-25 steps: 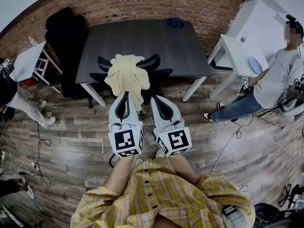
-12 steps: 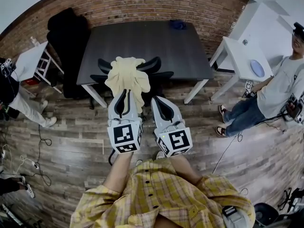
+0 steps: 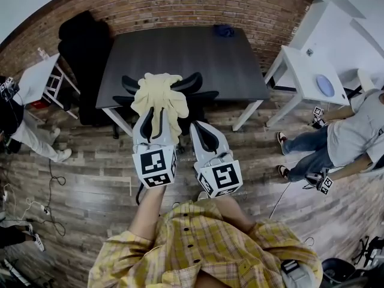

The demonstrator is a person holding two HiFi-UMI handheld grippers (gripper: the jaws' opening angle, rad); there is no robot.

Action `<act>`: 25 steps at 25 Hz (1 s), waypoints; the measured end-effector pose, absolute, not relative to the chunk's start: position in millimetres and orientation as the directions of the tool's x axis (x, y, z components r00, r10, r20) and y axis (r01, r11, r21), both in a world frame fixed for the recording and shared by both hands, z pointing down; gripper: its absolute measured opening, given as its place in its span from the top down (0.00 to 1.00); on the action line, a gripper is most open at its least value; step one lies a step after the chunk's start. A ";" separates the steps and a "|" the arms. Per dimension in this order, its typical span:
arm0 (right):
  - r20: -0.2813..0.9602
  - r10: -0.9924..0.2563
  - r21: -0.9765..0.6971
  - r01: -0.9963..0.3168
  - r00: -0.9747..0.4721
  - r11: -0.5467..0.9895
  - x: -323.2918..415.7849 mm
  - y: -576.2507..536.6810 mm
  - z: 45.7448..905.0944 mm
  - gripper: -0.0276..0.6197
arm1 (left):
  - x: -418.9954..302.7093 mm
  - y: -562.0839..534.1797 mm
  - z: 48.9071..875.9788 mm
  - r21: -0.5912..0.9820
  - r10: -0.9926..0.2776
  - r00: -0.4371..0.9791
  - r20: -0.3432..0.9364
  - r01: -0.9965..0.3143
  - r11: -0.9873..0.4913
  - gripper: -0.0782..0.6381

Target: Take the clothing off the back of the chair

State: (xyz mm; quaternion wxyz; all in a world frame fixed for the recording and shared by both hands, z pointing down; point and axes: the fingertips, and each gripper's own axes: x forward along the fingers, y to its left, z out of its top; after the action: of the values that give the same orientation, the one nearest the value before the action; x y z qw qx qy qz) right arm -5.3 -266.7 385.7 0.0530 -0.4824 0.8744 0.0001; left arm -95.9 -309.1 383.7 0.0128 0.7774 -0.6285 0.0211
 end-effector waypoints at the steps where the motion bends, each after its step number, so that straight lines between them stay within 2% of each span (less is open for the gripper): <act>1: -0.092 -0.844 -0.050 -0.844 -0.529 0.534 -5.0 -267.7 385.8 0.96 | -97.3 -312.4 383.3 -0.009 -0.977 0.206 0.051 -0.978 -0.206 0.74; 15: -0.098 -0.841 -0.032 -0.843 -0.531 0.536 3.6 -273.6 378.7 0.96 | -99.5 -349.4 383.8 -0.042 -0.980 0.179 0.091 -0.982 -0.184 0.53; 25: -0.099 -0.842 -0.036 -0.844 -0.530 0.536 7.3 -281.1 382.3 0.96 | -106.8 -377.1 398.3 -0.054 -0.981 0.145 0.131 -0.987 -0.153 0.46</act>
State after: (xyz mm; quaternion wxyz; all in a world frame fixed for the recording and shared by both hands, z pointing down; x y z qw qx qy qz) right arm 7.3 -281.1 382.3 0.0524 -0.4818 0.8747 0.0080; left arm -106.8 -377.1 398.3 0.0222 0.7563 -0.6503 0.0675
